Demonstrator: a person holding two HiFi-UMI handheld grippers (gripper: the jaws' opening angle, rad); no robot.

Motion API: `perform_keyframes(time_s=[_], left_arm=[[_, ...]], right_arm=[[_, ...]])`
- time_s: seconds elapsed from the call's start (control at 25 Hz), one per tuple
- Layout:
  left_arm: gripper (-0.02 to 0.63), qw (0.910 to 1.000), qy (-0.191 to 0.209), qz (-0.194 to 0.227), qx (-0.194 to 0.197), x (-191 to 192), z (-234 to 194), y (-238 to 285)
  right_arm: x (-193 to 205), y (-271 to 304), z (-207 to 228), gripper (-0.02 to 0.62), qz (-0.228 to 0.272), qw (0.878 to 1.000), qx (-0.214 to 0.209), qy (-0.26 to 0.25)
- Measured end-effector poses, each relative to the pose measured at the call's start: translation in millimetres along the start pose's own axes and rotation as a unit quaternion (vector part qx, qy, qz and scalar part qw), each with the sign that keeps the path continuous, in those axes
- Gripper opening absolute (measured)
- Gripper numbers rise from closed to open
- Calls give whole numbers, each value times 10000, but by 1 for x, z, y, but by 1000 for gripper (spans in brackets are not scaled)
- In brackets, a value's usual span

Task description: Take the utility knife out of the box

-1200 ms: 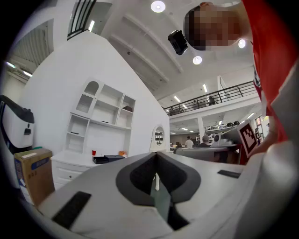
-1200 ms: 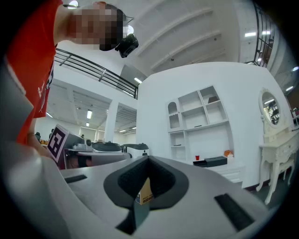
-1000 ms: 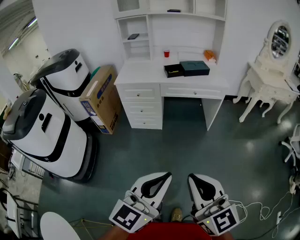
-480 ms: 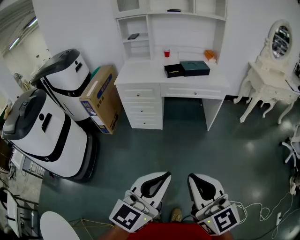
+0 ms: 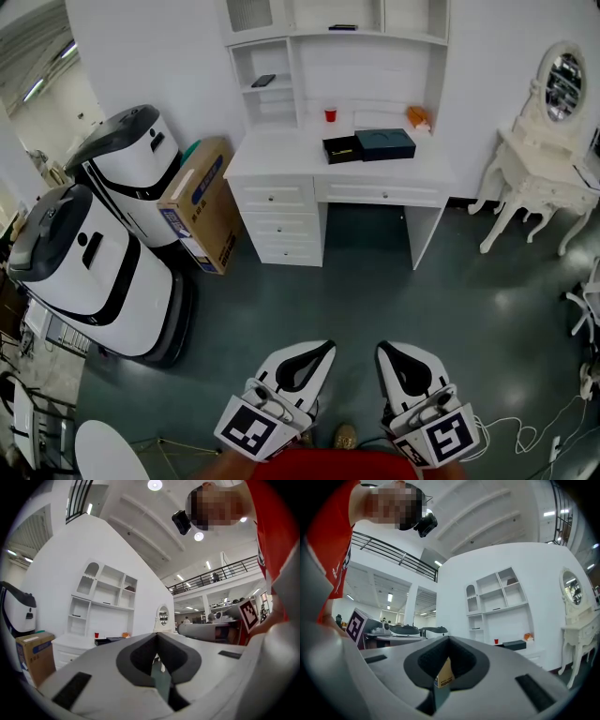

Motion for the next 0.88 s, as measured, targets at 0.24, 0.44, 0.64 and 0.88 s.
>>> perform_keyframes(time_s=[0.24,0.44,0.64,0.88], left_arm=[[11,9998,72,54,-200,0,-1,24],[11,9985,226,348,-365,-2,-20,44],[11,9982,244,398,-377,0,-51,72],[11,9990,240,264,-283,0,-114,118]], right_arm=[[2,-2,29,2,-9,10000,-88,-14],[6,10,50,2,-30,9999,-124,27],[13,40,76,2,-58,9999,-107,8],[17,105,114,2,-36,10000,-48,-79]])
Point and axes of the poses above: the fingertips, and each gripper's own axes: y forward along the fingers, z to its right, x out of its underside, the point moved 5 cm from there along -y, backward along the fingers, and after that the axes turned 3 degrees about z, right-handed, at the moved point
